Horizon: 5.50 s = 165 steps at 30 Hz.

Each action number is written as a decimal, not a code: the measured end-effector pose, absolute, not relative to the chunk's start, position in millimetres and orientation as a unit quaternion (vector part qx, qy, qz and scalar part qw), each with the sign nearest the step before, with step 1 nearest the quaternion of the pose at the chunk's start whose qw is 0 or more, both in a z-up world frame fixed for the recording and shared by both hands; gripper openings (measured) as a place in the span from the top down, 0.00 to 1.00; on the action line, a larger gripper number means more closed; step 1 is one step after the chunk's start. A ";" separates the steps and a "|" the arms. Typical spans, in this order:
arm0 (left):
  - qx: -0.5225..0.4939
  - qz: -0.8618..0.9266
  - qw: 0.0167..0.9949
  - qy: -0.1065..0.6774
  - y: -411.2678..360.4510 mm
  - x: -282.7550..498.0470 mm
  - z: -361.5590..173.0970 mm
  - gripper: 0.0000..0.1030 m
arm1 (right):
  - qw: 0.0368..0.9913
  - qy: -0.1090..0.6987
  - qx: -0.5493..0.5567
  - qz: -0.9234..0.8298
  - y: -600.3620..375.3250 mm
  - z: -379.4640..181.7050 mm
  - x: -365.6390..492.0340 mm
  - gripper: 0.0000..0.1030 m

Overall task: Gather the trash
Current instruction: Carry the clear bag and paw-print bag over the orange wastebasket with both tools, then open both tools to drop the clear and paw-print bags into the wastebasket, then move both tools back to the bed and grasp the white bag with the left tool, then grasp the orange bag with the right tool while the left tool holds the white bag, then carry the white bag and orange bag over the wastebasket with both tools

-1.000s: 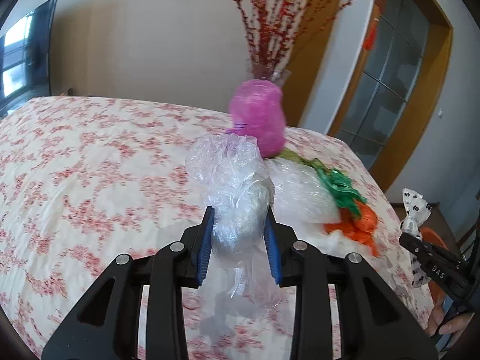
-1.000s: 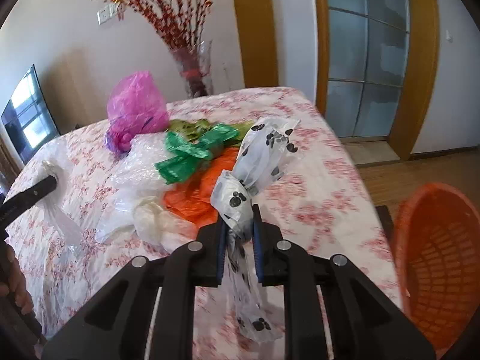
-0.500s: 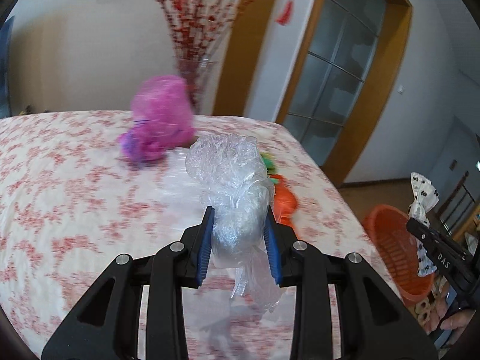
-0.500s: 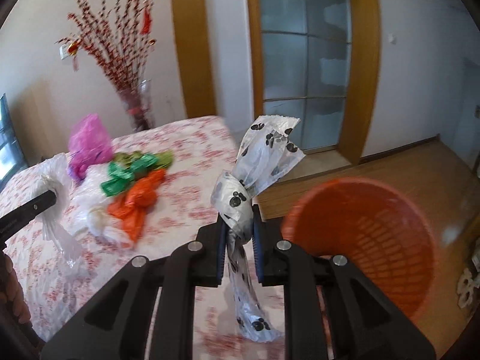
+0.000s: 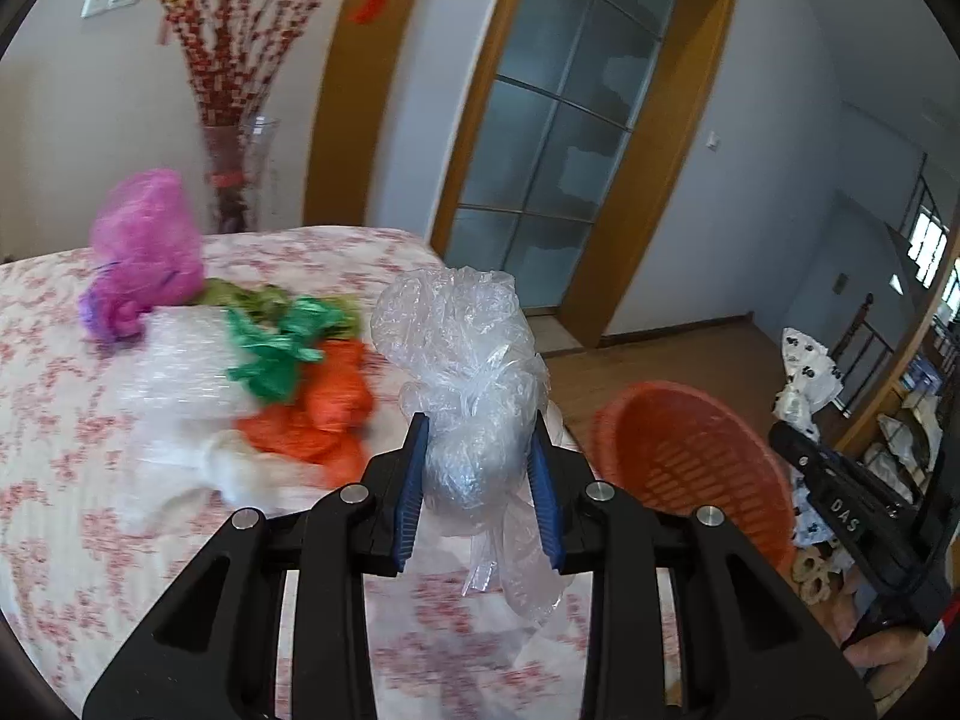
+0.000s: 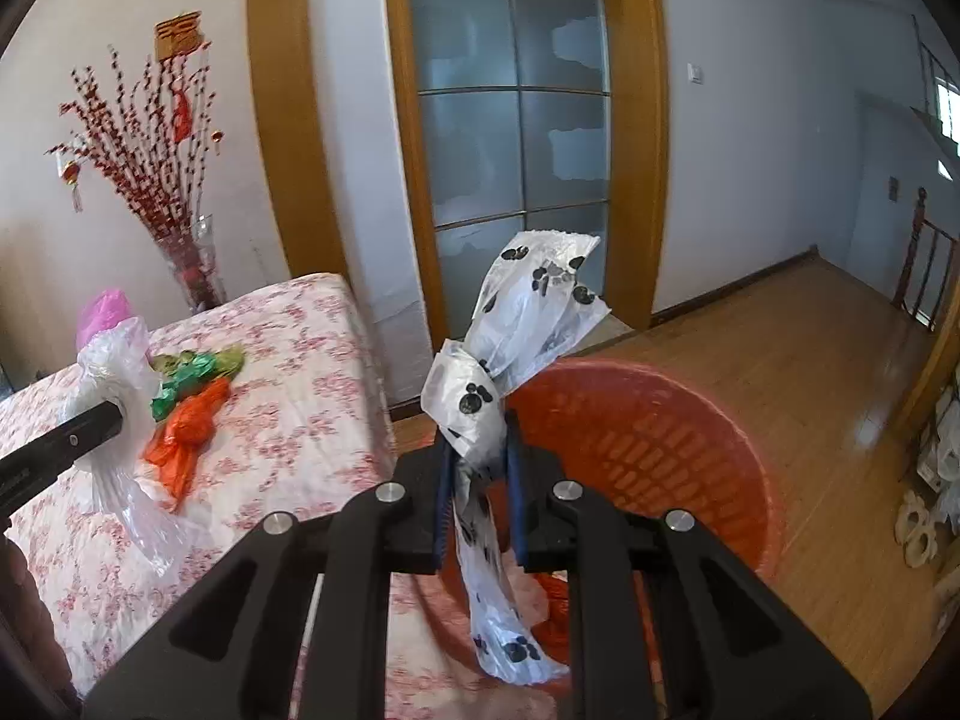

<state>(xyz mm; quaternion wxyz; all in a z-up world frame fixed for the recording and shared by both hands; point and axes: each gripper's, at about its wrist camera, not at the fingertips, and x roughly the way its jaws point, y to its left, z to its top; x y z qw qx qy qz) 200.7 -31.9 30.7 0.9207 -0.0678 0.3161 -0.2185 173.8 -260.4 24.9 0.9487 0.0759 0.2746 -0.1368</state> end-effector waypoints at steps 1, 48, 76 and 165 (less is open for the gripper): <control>-0.067 -0.224 0.919 0.317 -38.7 200.5 30.5 0.69 | 0.948 0.274 0.078 -0.141 -264.7 24.6 172.1 0.84; -0.005 -0.305 0.877 0.371 -181.5 203.5 -6.0 0.45 | 0.929 0.266 0.154 -0.206 -366.2 -4.6 153.5 0.55; -0.020 -0.068 0.924 0.375 22.1 236.7 -9.2 0.42 | 0.943 0.282 0.099 -0.147 -292.1 1.5 171.3 0.32; -0.091 -0.059 0.933 0.343 124.6 216.9 11.4 0.76 | 0.922 0.384 0.050 -0.023 -144.1 -18.3 273.7 0.67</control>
